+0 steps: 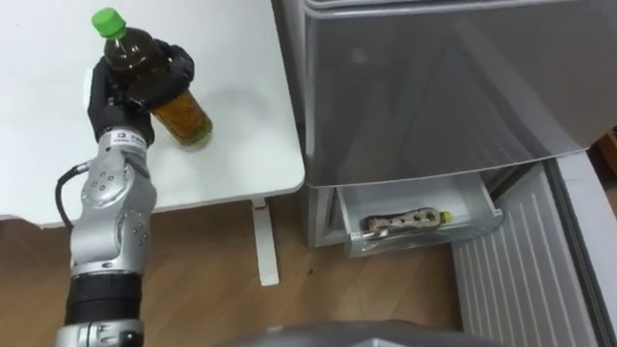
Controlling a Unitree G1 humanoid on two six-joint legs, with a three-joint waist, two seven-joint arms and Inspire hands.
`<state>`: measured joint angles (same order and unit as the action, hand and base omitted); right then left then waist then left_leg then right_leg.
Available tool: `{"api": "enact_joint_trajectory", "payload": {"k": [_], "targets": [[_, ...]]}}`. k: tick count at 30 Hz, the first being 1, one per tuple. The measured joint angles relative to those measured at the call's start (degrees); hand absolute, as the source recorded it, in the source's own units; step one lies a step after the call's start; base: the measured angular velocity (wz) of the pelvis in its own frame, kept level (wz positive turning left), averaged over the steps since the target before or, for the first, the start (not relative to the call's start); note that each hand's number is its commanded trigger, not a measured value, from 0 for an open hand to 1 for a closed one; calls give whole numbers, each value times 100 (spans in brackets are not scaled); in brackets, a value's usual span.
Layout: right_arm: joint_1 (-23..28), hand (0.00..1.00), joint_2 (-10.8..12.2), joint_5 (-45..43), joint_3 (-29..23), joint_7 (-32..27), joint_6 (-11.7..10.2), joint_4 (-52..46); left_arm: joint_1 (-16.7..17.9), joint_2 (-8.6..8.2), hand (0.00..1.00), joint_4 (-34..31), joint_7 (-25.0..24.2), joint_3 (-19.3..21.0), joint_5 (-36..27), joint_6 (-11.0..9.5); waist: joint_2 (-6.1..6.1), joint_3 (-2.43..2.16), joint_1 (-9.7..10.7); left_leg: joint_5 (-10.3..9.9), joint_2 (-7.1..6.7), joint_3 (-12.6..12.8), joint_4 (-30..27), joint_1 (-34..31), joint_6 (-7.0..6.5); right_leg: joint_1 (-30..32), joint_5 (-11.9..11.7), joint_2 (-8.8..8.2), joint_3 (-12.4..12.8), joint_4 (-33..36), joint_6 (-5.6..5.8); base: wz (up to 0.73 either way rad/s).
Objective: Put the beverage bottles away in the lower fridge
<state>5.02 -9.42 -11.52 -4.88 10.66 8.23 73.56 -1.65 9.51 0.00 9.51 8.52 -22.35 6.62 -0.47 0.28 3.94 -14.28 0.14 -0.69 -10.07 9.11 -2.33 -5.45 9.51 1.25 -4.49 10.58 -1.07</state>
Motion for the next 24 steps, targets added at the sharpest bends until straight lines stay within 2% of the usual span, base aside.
{"api": "enact_joint_trajectory", "payload": {"k": [4, 8, 14, 20, 24], "targets": [[0, 0, -5, 5, 212, -90, -7, 11, 30, 3, 100, -192, 41, -142, 15, 0, 3, 2, -115, 0, 0, -111, -14, 1, 0, -63, 6, -10, -86, -3, 9, 19], [-39, 0, -6, 4, 421, -157, -10, 24, 368, 2, 100, -696, 41, -331, 67, 1, 8, 6, -213, 0, -1, -126, -16, -40, 0, -58, 5, -18, -183, -29, 9, 9], [-141, 0, -51, 10, 812, -256, -17, -3, 567, 2, 100, -1056, -15, -540, 10, 0, 29, 27, -370, 0, -12, -167, -106, -169, 1, -3, 5, -37, -238, -42, 9, 5], [-172, 0, -134, 3, 1155, -398, -19, -205, 603, -77, 100, -1086, -179, -889, -60, -8, 27, 31, -609, 13, -78, -173, -169, -291, 18, 15, 11, -84, -353, -93, 4, 12], [-210, 0, -181, 0, 1299, -534, -245, -284, 651, -115, 100, -1085, -186, -1064, -65, -39, 16, 29, -780, 16, -81, -132, -172, -328, 14, 56, 13, -102, -363, -86, 9, 3]]}}
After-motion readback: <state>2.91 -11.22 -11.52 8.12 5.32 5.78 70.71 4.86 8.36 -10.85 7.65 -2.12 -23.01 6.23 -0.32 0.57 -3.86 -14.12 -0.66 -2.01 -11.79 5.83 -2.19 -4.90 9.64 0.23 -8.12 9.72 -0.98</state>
